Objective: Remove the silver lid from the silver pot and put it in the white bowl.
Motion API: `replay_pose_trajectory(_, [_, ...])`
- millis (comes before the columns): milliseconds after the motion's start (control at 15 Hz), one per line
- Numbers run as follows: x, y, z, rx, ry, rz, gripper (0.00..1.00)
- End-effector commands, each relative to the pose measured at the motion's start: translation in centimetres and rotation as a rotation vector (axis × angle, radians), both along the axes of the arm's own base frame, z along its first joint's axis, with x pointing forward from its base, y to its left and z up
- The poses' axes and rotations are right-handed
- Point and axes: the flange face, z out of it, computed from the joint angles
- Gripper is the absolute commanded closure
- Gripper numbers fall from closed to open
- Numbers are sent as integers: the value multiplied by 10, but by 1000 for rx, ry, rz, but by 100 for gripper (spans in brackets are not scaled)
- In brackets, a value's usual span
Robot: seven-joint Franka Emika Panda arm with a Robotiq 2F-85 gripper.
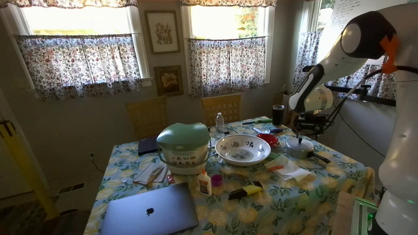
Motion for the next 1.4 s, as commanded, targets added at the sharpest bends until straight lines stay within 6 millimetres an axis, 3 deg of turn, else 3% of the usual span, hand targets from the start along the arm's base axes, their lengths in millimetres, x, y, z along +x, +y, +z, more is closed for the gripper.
replay_pose_trajectory(0, [7,-11,-14,-39,-47,-67,0])
replay_pose_trajectory(333, [9,-16,-23,-69,-105,-112,0])
replay_pose_trajectory(467, [10,-17,-24,-79,-116,-119,7])
replay_pose_trajectory(533, [10,-18,-24,-84,-120,-122,18])
replay_pose_trajectory(600, [10,-19,-24,-92,-121,-123,22])
replay_pose_trajectory(867, [6,-21,-23,-115,-117,-122,23])
replay_pose_trajectory(1000, [6,-22,-24,-117,-113,-121,46])
replay_pose_trajectory(1333, [14,-19,-27,-137,-128,-105,83])
